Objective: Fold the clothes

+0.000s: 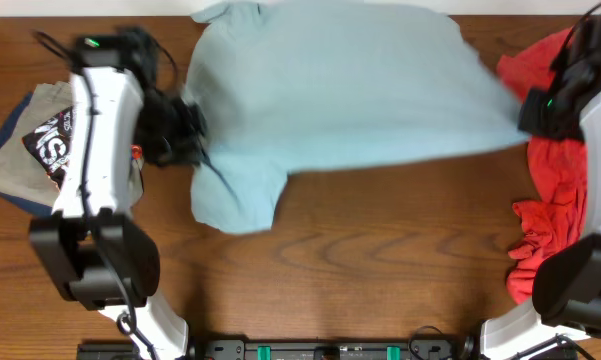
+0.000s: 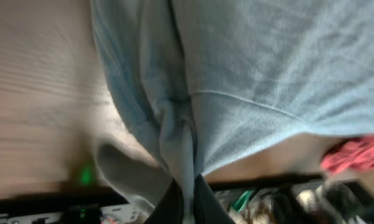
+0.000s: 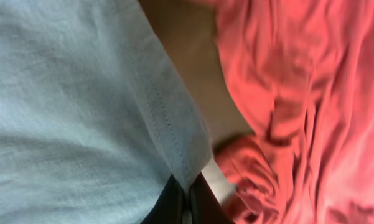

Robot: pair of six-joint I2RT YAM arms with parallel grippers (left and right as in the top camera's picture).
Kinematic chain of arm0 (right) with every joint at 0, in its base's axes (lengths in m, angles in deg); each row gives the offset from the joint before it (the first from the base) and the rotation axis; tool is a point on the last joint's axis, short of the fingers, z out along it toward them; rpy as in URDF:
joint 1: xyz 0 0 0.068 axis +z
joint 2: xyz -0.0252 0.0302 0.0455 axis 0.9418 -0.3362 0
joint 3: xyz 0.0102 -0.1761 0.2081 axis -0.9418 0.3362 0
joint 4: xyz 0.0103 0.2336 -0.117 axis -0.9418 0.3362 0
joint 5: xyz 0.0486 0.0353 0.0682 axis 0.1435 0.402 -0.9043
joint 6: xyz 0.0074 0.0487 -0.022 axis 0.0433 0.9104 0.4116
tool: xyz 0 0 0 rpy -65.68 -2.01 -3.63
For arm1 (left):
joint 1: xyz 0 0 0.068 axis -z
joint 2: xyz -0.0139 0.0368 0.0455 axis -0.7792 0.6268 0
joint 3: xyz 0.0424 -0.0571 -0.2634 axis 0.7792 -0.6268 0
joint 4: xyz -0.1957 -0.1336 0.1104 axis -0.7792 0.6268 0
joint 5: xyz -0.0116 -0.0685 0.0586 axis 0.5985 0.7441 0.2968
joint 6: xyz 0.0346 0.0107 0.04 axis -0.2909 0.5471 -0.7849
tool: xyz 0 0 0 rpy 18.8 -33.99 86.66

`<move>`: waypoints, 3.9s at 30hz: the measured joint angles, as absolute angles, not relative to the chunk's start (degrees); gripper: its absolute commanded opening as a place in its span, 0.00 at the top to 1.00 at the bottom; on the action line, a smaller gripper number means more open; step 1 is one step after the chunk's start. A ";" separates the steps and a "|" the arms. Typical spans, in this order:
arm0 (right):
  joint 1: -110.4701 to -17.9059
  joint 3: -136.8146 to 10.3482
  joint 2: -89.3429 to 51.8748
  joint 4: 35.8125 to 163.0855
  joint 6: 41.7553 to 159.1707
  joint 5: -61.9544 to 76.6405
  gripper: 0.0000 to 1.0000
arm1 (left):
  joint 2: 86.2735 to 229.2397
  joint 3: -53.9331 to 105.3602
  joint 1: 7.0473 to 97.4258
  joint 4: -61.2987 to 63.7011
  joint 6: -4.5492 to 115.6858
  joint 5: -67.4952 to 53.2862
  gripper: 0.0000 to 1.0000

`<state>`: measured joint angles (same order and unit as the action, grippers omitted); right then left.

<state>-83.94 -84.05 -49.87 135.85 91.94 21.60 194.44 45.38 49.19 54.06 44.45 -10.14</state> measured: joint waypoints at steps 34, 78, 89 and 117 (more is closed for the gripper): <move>-83.96 -60.64 -49.87 143.11 102.69 29.12 0.99 | 165.48 8.91 50.13 47.09 48.26 -15.61 0.94; -83.96 -59.44 -49.87 111.35 100.77 13.61 0.54 | 181.26 8.42 50.28 9.17 55.08 -22.34 0.33; -83.96 -50.35 -49.87 107.50 100.68 13.93 0.65 | 181.26 5.15 50.28 6.52 54.73 -30.69 0.44; -83.94 -44.29 -48.93 100.38 100.97 21.06 0.99 | 181.26 -1.17 50.28 0.32 53.90 -32.59 0.94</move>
